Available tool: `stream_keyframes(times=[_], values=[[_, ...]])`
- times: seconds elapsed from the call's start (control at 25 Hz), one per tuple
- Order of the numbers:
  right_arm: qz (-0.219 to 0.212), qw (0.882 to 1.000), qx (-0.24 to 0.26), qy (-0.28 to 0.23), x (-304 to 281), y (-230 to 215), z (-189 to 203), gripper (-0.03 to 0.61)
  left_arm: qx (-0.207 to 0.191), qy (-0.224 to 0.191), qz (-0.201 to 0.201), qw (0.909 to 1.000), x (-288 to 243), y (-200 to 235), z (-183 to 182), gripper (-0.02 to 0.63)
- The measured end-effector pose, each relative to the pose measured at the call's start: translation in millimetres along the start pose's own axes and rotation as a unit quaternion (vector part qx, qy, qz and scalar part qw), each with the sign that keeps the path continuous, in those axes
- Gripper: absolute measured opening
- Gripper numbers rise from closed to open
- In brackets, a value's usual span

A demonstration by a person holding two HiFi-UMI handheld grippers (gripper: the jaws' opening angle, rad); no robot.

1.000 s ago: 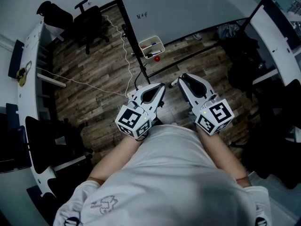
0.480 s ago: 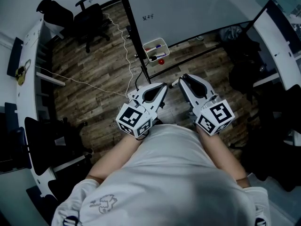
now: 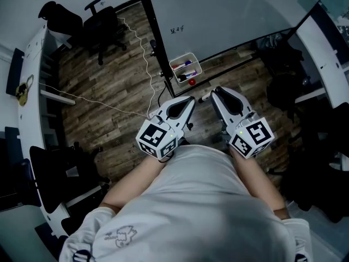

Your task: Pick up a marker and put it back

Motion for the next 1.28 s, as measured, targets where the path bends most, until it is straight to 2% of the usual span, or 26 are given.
stream_keyframes(times=[0.28, 0.48, 0.84, 1.28], values=[[0.021, 1.0, -0.001, -0.004, -39, -10, -4, 0.075, 0.004, 0.001, 0.028, 0.9996, -8, 46, -14, 0.005], [0.052, 0.998, -0.018, -0.011, -60, -23, -13, 0.075, 0.006, 0.005, 0.047, 0.9989, -15, 78, -28, 0.005], [0.106, 0.994, -0.032, -0.012, -80, -30, -13, 0.075, 0.003, 0.018, 0.095, 0.9953, -17, 104, -30, 0.005], [0.109, 0.994, -0.032, -0.007, -96, -37, -7, 0.075, 0.016, 0.035, 0.116, 0.9925, -24, 110, -21, 0.005]])
Point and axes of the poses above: the fingertips, and each gripper's own axes: x backward along the fingers, y to its left, z out of its underside, the point moved 3 cm from there along x, backward along the fingers, and after that the axes turned 5 degrees about y, right-handed, at the moved point
